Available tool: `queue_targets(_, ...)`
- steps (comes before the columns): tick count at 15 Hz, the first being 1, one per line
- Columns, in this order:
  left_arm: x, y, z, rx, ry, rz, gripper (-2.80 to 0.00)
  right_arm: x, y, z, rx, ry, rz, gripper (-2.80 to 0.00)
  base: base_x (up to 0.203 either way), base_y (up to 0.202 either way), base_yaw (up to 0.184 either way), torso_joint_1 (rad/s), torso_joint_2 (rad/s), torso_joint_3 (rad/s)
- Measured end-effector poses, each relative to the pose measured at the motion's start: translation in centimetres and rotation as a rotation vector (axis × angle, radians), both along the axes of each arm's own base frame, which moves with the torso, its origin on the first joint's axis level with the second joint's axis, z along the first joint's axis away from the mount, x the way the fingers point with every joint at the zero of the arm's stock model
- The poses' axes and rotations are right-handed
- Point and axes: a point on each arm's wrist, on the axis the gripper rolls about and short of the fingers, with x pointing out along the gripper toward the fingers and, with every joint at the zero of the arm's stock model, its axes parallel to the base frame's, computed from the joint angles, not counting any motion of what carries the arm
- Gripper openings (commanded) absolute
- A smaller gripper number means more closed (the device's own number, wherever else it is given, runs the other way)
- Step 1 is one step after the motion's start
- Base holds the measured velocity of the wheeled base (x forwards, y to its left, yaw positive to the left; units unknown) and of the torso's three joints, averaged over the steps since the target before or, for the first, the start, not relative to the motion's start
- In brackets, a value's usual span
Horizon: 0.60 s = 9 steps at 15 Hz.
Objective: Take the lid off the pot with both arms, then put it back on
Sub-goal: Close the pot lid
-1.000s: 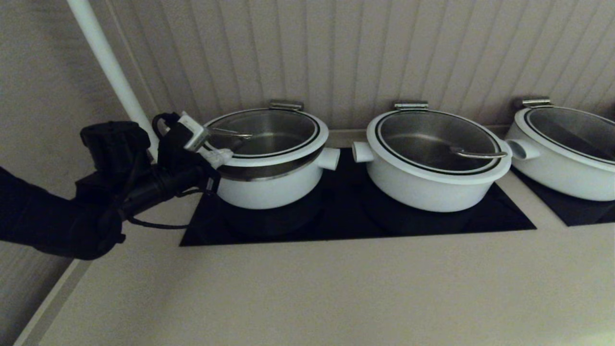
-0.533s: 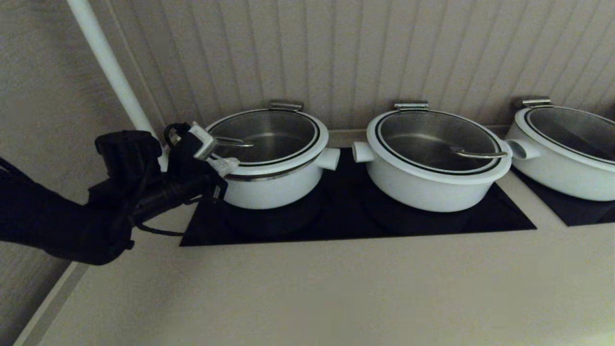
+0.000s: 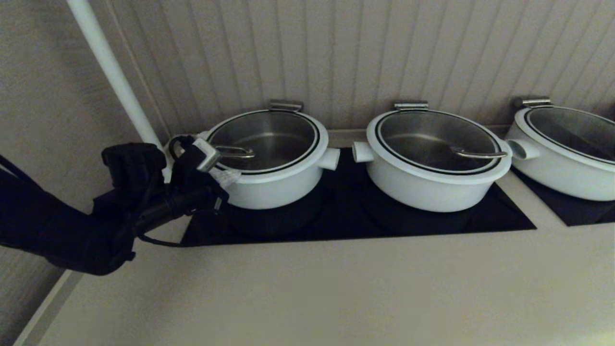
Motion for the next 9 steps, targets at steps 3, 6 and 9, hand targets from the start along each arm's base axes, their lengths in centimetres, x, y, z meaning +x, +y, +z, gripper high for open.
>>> queue_targets(3,-0.17,0.03,-0.26,0.002,0.009,0.0,-2.8,0.0,0.0,0.0,0.0,0.0,0.0,-2.8,0.0,0.0,0.0,0.0,0.0,0.0)
queue_targets(6,-0.27,0.04,-0.26,-0.001,0.013,-0.01,-2.8,0.0,0.0,0.0,0.0,0.0,0.0,-2.8,0.0,0.0,0.0,0.0,0.0,0.0)
queue_targets(9,-0.39,0.07,-0.08,-0.005,0.013,-0.01,-2.8,0.0,0.0,0.0,0.0,0.0,0.0,-2.8,0.0,0.0,0.0,0.0,0.0,0.0)
